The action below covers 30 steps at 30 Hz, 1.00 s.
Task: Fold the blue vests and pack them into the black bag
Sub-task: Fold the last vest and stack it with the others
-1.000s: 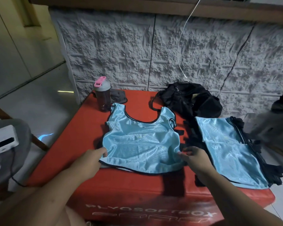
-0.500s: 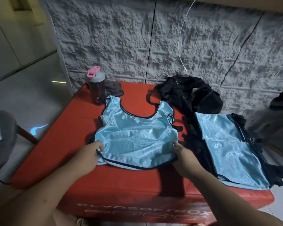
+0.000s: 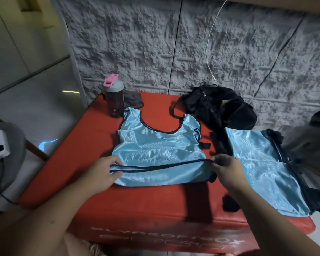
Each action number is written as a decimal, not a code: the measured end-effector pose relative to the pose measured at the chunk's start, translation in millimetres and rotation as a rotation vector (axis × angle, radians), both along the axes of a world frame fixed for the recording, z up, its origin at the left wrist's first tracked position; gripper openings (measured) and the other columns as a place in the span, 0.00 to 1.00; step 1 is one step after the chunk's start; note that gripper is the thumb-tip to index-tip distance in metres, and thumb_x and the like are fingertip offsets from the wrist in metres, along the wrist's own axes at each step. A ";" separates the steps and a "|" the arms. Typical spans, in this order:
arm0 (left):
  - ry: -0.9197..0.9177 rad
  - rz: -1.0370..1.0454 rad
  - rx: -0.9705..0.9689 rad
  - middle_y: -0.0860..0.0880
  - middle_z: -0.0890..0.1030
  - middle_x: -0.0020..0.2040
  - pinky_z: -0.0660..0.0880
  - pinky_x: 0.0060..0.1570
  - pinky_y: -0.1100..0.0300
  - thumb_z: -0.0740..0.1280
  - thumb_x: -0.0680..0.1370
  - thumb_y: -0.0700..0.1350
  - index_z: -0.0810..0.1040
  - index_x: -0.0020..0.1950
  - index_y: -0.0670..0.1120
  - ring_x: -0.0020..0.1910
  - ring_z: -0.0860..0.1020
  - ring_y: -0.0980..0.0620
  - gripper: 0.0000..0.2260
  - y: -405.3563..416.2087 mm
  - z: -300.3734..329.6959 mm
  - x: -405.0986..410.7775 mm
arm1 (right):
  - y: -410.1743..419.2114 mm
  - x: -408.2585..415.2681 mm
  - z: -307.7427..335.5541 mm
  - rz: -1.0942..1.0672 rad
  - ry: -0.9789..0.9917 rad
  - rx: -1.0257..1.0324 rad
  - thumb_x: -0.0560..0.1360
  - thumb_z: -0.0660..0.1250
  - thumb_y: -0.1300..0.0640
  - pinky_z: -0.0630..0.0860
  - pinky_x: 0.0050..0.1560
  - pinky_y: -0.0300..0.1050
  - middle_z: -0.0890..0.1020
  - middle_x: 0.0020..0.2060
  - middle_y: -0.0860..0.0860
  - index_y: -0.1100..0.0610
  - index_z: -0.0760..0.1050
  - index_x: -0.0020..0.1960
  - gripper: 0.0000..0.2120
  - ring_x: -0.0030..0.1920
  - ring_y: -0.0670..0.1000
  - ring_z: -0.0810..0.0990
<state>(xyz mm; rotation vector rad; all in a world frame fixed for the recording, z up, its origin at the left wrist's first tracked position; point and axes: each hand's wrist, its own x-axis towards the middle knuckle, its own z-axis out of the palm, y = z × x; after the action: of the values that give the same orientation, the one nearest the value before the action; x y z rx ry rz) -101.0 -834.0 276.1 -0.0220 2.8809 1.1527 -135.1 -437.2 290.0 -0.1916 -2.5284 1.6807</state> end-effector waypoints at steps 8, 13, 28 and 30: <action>-0.068 0.145 0.282 0.47 0.87 0.41 0.76 0.43 0.64 0.75 0.75 0.38 0.84 0.46 0.43 0.42 0.84 0.54 0.02 -2.0 15.9 -0.7 | 9.3 -0.4 -2.9 -0.062 -0.005 0.062 0.74 0.77 0.60 0.74 0.30 0.46 0.82 0.27 0.58 0.62 0.81 0.39 0.08 0.26 0.52 0.77; -0.072 0.125 0.145 0.49 0.80 0.30 0.67 0.31 0.67 0.72 0.78 0.41 0.82 0.37 0.43 0.29 0.74 0.60 0.09 -2.3 13.7 -2.5 | 13.5 -6.0 -2.8 -0.038 -0.061 0.056 0.73 0.77 0.61 0.69 0.27 0.41 0.77 0.25 0.53 0.65 0.81 0.37 0.10 0.25 0.48 0.72; 0.006 0.163 0.323 0.44 0.78 0.32 0.64 0.29 0.60 0.66 0.81 0.41 0.70 0.49 0.51 0.30 0.69 0.50 0.07 -5.8 -0.2 -12.2 | 16.2 -12.7 -1.2 -0.010 -0.062 0.017 0.73 0.75 0.66 0.77 0.42 0.48 0.84 0.38 0.58 0.59 0.80 0.46 0.06 0.37 0.52 0.79; 0.037 0.112 0.292 0.48 0.73 0.29 0.59 0.26 0.60 0.64 0.82 0.38 0.70 0.45 0.51 0.28 0.64 0.54 0.09 -6.3 2.0 -13.1 | 13.0 -12.8 1.9 -0.005 -0.021 0.026 0.74 0.72 0.69 0.73 0.32 0.45 0.82 0.34 0.57 0.58 0.75 0.45 0.09 0.32 0.53 0.76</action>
<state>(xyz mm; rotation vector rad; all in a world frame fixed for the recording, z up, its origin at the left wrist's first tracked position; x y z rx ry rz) -114.1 -840.3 278.2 -0.1567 2.7414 1.5975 -147.9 -424.2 292.0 -0.2148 -2.5616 1.6511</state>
